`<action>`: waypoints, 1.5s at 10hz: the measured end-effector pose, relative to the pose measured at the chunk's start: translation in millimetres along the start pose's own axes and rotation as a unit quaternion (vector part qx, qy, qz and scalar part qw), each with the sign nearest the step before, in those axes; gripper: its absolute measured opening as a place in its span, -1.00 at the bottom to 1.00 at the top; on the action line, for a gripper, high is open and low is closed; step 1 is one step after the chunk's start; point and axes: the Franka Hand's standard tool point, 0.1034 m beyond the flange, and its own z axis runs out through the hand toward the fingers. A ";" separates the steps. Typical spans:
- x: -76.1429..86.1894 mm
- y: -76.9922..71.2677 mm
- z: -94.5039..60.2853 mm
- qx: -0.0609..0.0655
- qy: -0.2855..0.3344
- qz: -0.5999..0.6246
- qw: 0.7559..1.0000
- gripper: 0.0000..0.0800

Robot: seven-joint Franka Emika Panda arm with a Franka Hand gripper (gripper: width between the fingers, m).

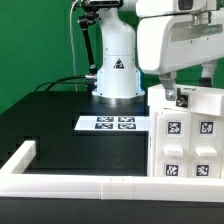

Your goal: Assemble cabinet

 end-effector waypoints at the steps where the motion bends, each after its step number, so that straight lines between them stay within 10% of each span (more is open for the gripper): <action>1: -0.7 0.8 0.1 0.000 0.000 0.004 1.000 0.99; 3: -1.0 1.3 0.0 0.000 0.000 0.006 1.000 0.38; 9: 4.4 -1.1 0.3 -0.007 0.011 0.168 0.986 0.39; 15: 6.1 5.1 -1.0 -0.016 0.044 0.436 0.899 0.39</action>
Offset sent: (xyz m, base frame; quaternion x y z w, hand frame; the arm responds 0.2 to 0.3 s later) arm 0.0000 0.0000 0.0000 0.0000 0.0000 0.0000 1.0000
